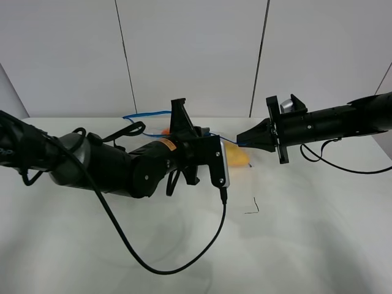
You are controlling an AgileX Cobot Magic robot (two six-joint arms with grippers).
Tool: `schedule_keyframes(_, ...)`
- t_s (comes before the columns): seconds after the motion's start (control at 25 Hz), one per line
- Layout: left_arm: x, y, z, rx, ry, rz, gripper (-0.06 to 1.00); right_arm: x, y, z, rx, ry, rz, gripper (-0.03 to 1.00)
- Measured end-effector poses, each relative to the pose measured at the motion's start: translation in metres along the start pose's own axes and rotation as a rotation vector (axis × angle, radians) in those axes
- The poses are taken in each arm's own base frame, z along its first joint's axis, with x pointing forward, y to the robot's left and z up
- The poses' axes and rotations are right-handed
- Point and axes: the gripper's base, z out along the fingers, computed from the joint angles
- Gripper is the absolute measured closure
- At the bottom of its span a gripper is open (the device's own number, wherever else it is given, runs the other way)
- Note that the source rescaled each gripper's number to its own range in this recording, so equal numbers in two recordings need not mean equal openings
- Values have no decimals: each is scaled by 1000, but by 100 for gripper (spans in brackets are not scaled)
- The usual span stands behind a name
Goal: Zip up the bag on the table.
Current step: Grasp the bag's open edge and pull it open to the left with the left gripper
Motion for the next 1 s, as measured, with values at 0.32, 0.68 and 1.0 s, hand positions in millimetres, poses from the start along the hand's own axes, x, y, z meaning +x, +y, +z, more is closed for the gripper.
schedule_keyframes(0.32, 25, 7, -10, -2, 56, -1, 94, 1, 1, 1, -7, 14, -2, 97)
schedule_keyframes(0.68, 55, 1, -18, -15, 132, 8, 94, 2, 0, 1, 1, 15, -5, 97)
schedule_keyframes(1.0, 86, 5, -22, -29, 217, -1, 94, 2, 0, 1, 4, 15, -5, 97)
